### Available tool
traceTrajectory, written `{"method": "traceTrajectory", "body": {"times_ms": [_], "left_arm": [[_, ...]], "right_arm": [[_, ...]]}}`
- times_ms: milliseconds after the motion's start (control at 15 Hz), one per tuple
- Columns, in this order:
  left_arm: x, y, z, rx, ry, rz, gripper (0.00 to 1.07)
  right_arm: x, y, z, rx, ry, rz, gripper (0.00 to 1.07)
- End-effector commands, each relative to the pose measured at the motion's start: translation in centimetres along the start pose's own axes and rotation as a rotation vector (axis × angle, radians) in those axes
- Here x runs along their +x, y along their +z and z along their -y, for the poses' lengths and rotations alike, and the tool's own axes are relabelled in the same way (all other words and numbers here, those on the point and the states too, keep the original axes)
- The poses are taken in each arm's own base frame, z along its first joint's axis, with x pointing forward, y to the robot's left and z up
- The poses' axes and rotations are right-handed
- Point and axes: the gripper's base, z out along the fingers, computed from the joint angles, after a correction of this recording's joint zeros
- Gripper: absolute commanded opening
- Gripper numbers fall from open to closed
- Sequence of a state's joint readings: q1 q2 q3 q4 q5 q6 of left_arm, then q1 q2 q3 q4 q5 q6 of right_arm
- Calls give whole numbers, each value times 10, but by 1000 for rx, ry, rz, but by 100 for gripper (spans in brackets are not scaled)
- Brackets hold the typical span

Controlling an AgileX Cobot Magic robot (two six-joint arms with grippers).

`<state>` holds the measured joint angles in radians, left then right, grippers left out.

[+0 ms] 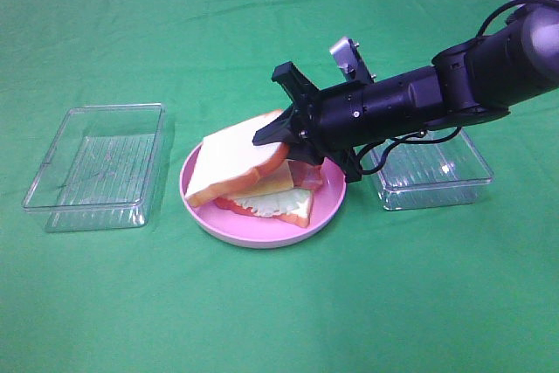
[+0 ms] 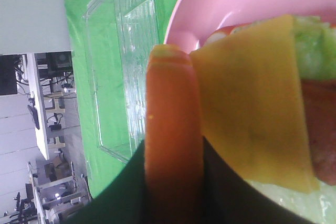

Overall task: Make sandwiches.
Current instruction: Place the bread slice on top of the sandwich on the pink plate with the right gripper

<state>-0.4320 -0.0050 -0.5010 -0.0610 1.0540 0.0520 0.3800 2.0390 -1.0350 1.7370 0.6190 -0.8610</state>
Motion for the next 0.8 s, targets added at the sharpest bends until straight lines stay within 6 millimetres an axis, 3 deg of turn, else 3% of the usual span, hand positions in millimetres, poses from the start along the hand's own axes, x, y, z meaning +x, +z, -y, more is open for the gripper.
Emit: {"method": "traceTrajectory", "body": {"times_ms": [67, 133, 267, 333, 467, 800], "left_arm": [[1, -3, 0, 0, -1, 28, 81], [1, -3, 0, 0, -1, 28, 81], [1, -3, 0, 0, -1, 28, 81], [1, -3, 0, 0, -1, 28, 81], [1, -3, 0, 0, -1, 28, 81], [1, -3, 0, 0, -1, 28, 81]], "right_arm": [[-5, -3, -7, -39, 7, 33, 0], [-5, -3, -7, -37, 5, 33, 4], [-5, -3, -6, -32, 2, 34, 31], [-5, -3, -6, -28, -13, 33, 38], [-3, -3, -5, -18, -61, 19, 72], [-4, -25, -21, 100, -227, 57, 74]]}}
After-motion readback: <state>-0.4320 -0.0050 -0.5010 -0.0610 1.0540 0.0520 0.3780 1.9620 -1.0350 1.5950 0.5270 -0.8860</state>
